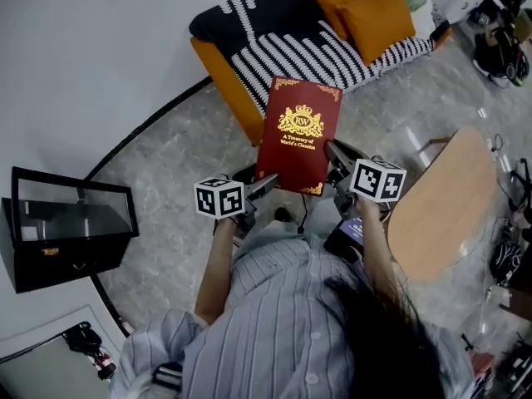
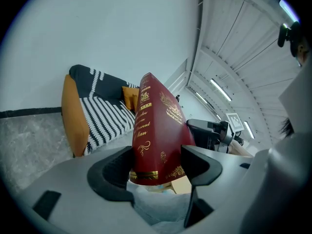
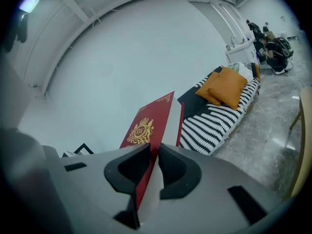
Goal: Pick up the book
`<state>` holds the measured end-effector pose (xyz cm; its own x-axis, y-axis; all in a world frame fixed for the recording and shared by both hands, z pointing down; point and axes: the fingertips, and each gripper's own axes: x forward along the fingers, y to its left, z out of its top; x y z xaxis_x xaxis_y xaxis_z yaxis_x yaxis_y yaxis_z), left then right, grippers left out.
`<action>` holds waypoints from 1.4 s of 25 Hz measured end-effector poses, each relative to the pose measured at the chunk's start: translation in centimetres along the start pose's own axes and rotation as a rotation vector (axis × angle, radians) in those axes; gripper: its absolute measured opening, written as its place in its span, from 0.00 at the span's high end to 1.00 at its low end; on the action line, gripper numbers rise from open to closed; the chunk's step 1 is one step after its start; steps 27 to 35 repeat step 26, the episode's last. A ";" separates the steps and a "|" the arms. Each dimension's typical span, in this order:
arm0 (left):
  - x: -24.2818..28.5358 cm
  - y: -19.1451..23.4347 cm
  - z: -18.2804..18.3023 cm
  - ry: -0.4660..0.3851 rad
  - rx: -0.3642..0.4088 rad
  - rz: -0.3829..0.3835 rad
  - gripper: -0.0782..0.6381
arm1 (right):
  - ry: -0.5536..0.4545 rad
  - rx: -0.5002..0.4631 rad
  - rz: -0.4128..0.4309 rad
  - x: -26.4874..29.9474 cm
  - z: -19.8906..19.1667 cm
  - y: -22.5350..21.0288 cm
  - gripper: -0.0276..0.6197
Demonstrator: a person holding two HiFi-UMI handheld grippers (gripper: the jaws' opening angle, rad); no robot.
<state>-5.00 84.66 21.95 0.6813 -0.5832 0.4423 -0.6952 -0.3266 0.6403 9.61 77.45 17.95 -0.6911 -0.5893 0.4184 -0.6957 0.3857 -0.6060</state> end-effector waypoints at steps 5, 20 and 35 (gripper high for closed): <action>1.4 -1.3 -1.0 0.029 0.021 -0.017 0.44 | -0.023 0.000 -0.021 -1.8 -0.4 -1.5 0.86; 3.5 -1.8 0.8 0.047 0.053 -0.024 0.44 | -0.060 0.031 -0.027 -2.2 1.4 -3.2 0.86; 5.0 -1.8 2.1 0.047 0.040 -0.019 0.44 | -0.052 0.027 -0.020 -1.4 3.1 -4.6 0.86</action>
